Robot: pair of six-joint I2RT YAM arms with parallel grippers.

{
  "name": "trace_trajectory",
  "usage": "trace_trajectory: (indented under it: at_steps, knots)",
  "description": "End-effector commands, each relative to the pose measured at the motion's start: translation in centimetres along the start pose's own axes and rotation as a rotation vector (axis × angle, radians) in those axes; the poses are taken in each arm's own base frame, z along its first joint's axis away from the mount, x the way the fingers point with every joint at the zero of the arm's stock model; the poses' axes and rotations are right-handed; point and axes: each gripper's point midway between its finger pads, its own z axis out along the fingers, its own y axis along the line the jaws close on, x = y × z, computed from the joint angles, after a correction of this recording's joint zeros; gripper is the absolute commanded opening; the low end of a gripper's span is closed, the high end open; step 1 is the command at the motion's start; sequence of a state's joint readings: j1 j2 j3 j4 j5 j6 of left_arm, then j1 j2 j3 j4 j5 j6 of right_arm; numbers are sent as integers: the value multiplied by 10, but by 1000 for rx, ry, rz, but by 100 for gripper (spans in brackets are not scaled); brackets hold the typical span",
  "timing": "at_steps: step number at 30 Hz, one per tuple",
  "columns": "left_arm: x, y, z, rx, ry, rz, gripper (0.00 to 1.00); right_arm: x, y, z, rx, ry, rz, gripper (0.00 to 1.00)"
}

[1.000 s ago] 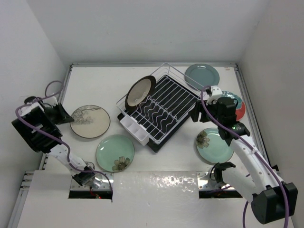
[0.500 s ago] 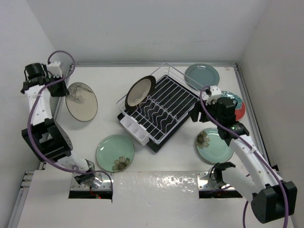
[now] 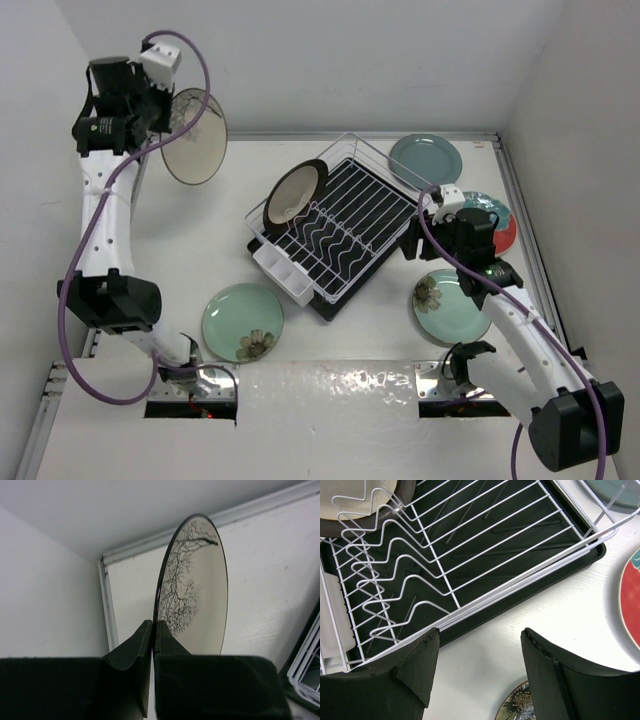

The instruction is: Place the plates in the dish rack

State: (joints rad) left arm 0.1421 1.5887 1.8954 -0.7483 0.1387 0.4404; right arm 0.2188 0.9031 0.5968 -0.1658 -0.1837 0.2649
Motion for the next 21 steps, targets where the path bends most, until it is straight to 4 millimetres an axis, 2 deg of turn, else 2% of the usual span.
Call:
trace_trajectory:
  at_steps: [1, 2, 5, 10, 13, 14, 21]
  knots:
    - [-106, 8, -40, -76, -304, 47, 0, -10, 3, 0, -10, -43, -11, 66]
    - [-123, 7, -47, -84, -341, 55, 0, -9, 2, 1, -7, -39, -6, 66]
    - [-162, -30, -65, -40, -443, 93, 0, -7, 1, 0, -1, -40, 2, 66]
    - [-198, -51, -94, -32, -584, 109, 0, -2, -1, 1, 9, -32, 13, 66]
    - [-208, -77, -103, 29, -618, 131, 0, -1, 0, 0, 7, -32, 27, 66]
    - [-210, -92, -105, 63, -622, 149, 0, 0, 0, 0, 10, -33, 32, 66]
    - [-229, -140, -122, 159, -687, 170, 0, 4, -3, -3, 28, -49, 49, 65]
